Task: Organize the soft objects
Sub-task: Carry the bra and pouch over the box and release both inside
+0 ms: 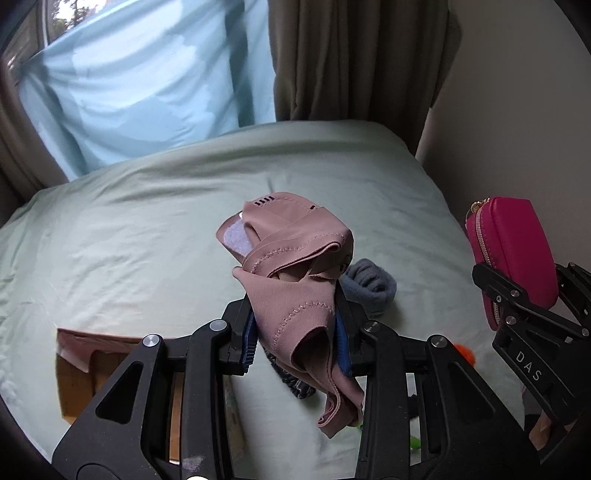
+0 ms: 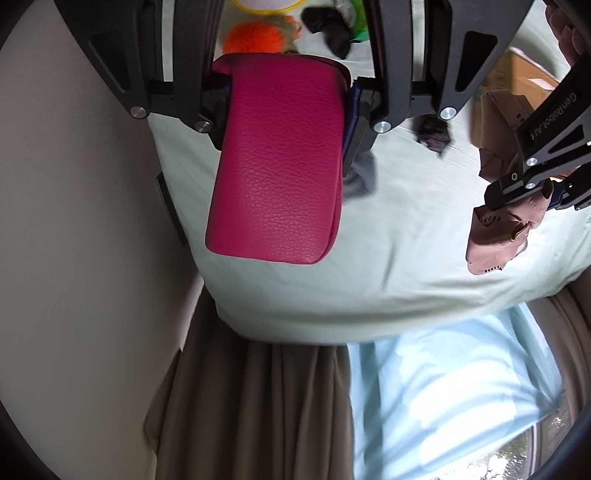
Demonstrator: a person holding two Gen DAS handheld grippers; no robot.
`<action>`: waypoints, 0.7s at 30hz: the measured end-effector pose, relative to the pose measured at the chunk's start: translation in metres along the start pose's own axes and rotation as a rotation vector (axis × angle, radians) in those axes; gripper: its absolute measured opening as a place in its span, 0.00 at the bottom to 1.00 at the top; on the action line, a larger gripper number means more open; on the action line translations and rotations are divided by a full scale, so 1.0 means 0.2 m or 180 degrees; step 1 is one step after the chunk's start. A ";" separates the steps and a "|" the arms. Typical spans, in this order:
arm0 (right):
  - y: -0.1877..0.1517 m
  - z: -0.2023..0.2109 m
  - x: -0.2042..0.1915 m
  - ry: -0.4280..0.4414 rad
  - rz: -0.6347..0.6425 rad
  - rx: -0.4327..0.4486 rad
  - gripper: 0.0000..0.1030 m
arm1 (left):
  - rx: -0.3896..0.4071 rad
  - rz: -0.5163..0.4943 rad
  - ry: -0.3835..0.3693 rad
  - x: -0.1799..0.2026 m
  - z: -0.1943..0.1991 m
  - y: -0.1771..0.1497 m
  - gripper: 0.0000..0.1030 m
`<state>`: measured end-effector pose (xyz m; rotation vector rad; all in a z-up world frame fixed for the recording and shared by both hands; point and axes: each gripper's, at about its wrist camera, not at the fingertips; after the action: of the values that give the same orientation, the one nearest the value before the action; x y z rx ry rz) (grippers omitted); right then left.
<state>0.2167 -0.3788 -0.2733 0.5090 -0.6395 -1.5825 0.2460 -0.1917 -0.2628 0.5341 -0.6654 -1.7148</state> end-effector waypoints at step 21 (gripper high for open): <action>0.26 0.65 -1.02 0.0621 0.0397 0.0157 0.39 | -0.0020 0.0551 0.0480 -1.13 0.66 -0.09 0.29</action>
<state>0.1918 -0.1655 -0.1514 0.6395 -0.5519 -1.3830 0.1995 0.0515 -0.1760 0.5783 -0.5808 -1.4985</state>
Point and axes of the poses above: each gripper's, at about its wrist camera, not at the fingertips, and z roughly against the way its jaws point, x to its right, y to its top, and after that the axes turned 4 degrees about x, right-handed
